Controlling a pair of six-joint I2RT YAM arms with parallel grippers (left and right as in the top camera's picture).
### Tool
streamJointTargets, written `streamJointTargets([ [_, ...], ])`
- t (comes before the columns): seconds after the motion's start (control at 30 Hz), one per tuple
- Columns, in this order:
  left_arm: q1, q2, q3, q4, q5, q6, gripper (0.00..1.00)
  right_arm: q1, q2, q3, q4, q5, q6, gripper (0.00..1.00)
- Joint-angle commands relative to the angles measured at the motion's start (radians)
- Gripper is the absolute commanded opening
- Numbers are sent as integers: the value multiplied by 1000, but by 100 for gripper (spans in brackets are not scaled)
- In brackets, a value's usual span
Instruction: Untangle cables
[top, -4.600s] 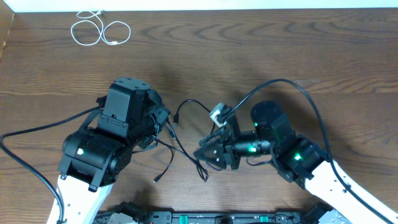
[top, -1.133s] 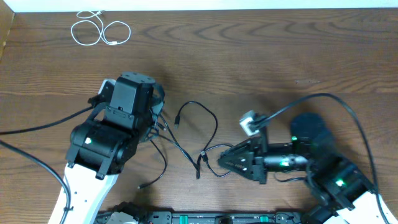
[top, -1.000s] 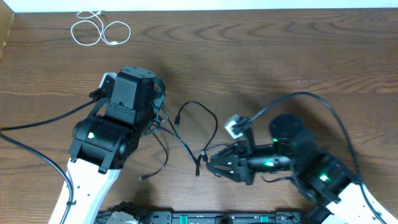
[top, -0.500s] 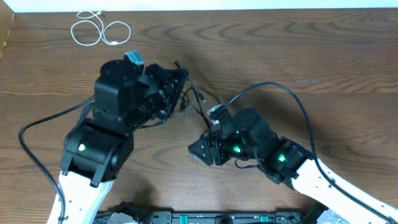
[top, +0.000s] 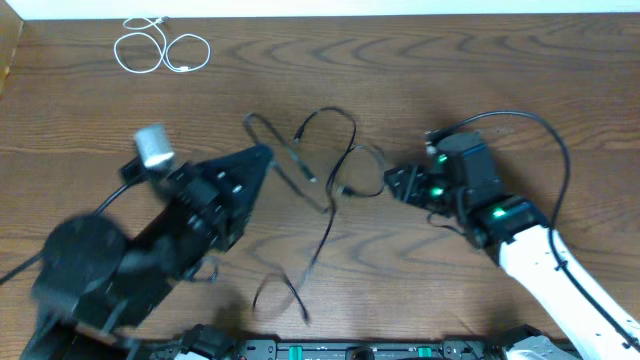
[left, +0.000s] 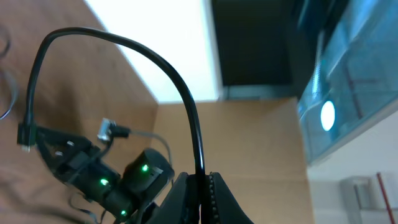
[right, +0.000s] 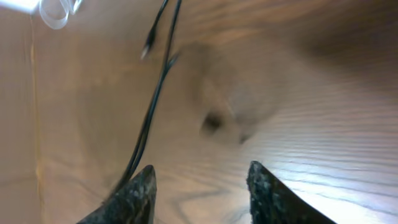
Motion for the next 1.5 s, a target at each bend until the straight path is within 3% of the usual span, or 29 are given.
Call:
streamJointTargets([
  [0.0,3,-68,8,-27,-159,-9,8,-121,-6,13,10,-219,-60,41],
  [0.17,3,-90,8,-119,-333,-7,8,-176,-6,13,147,-668,-129,44],
  [0.33,3,-52,8,-169,-474,10,7,-89,-8,13,202,-811,-128,50],
  [0.57,3,6,8,-170,-495,10,8,164,-7,13,125,-607,-49,61],
  [0.67,3,29,8,-169,-495,9,7,277,-7,13,155,-474,42,63],
  [0.77,3,41,8,-169,-495,9,7,387,-6,13,179,-313,145,74],
  [0.87,3,42,8,-171,-527,10,8,491,-5,13,179,-169,243,76],
  [1.13,3,42,8,-183,-589,10,8,667,6,13,180,40,405,66],
  [1.47,3,42,8,-212,-592,10,7,791,190,13,374,24,537,65],
])
